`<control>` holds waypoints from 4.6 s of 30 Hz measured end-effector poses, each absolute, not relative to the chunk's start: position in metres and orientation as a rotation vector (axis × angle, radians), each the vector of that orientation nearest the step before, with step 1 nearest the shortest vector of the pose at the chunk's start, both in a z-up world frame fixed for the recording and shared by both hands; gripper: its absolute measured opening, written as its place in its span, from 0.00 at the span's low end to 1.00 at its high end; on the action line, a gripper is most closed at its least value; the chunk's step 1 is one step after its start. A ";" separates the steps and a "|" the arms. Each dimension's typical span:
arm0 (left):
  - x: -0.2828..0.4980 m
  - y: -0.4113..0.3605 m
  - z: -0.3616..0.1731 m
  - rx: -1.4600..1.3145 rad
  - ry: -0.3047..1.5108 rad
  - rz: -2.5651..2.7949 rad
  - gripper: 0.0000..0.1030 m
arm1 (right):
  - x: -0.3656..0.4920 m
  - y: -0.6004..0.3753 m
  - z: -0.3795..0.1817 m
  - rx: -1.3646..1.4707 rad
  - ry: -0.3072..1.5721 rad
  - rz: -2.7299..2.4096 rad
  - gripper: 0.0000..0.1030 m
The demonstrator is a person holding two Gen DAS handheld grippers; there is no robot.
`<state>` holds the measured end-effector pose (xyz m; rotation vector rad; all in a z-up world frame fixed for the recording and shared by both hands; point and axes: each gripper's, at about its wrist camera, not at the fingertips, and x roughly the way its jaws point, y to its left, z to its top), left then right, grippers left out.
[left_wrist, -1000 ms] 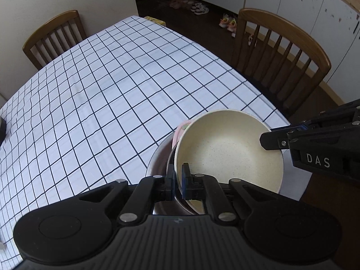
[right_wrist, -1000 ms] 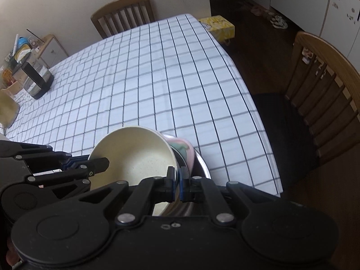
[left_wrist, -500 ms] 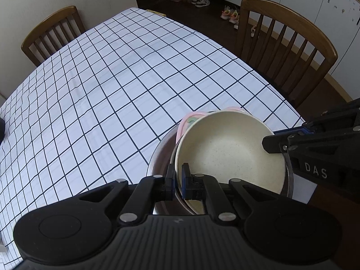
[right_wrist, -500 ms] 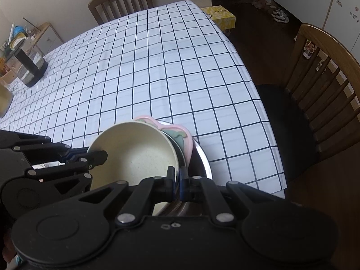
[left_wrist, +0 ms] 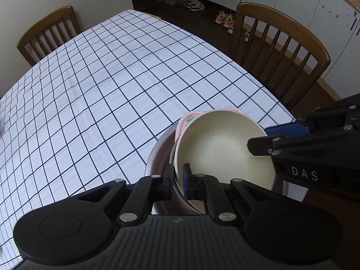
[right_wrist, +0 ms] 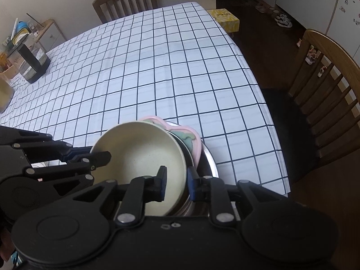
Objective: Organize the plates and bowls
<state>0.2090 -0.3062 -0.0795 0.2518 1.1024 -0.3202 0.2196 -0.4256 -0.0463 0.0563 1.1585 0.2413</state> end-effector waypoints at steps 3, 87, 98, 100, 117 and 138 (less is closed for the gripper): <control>0.205 -0.305 -0.075 0.252 1.085 -0.325 0.07 | 0.218 -0.426 -0.043 0.055 1.147 0.249 0.24; 0.207 -0.231 -0.138 -0.022 1.141 -0.190 0.48 | 0.196 -0.472 -0.107 0.096 1.145 0.223 0.43; 0.212 -0.233 -0.143 -0.105 1.194 -0.168 0.33 | 0.210 -0.468 -0.110 0.082 1.190 0.283 0.30; 0.213 -0.234 -0.141 -0.106 1.192 -0.158 0.33 | 0.212 -0.468 -0.110 0.080 1.194 0.291 0.28; 0.205 -0.247 -0.140 -0.143 1.207 -0.107 0.13 | 0.215 -0.465 -0.109 0.073 1.214 0.336 0.14; 0.161 -0.211 -0.070 -0.229 1.100 0.009 0.13 | 0.218 -0.442 -0.046 -0.016 1.106 0.462 0.13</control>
